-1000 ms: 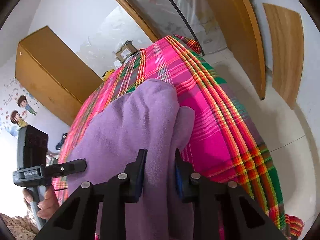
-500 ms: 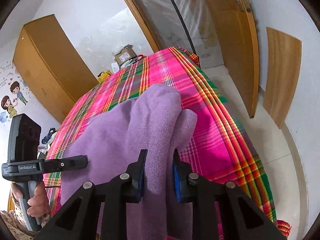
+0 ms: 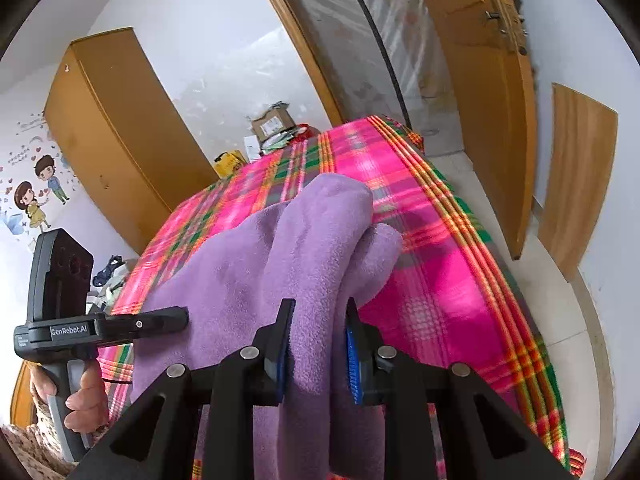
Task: Fold clothes
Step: 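Lift and carry the folded sweater with both tools across the bed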
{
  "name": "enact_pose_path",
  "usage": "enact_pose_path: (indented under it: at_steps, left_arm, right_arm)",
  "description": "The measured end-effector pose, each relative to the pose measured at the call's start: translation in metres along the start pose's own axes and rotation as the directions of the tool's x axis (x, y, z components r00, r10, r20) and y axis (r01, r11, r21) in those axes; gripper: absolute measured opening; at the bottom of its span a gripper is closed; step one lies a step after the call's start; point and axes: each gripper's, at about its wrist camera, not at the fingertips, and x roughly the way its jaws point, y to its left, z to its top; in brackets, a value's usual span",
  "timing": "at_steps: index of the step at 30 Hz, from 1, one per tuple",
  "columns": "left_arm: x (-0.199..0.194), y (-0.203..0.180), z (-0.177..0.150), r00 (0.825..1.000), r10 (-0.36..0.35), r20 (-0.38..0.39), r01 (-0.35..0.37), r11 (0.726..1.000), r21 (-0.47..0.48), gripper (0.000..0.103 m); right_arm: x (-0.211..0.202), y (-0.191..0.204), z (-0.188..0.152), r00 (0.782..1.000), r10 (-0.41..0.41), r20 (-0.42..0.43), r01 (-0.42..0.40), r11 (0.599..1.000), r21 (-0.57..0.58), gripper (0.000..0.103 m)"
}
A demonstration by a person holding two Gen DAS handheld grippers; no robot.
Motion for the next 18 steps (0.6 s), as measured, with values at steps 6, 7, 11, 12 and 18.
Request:
enact_pose_path:
  at_steps: [6, 7, 11, 12, 18]
  left_arm:
    - [-0.031, 0.023, 0.004, 0.999, 0.031, 0.041, -0.03, 0.999, -0.029, 0.033]
    - [-0.035, 0.028, 0.004, 0.998, 0.037, 0.047, -0.035, 0.999, -0.037, 0.033]
    - [-0.05, 0.048, 0.003, 0.996, 0.069, 0.058, -0.065, 0.996, -0.063, 0.033]
    - [-0.053, 0.052, 0.002, 0.995, 0.075, 0.059, -0.071, 0.995, -0.071, 0.033]
    - [-0.07, 0.075, 0.0, 0.992, 0.1, 0.074, -0.091, 0.989, -0.115, 0.033]
  right_arm:
    - [0.016, 0.031, 0.009, 0.999, 0.046, -0.004, -0.046, 0.998, -0.034, 0.023]
    - [0.021, 0.037, 0.009, 0.998, 0.055, -0.01, -0.055, 0.998, -0.039, 0.023]
    - [0.038, 0.052, 0.009, 0.996, 0.086, -0.032, -0.087, 0.995, -0.047, 0.023]
    - [0.042, 0.056, 0.008, 0.995, 0.092, -0.039, -0.094, 0.994, -0.051, 0.023]
    - [0.06, 0.076, 0.004, 0.99, 0.12, -0.073, -0.125, 0.99, -0.059, 0.023]
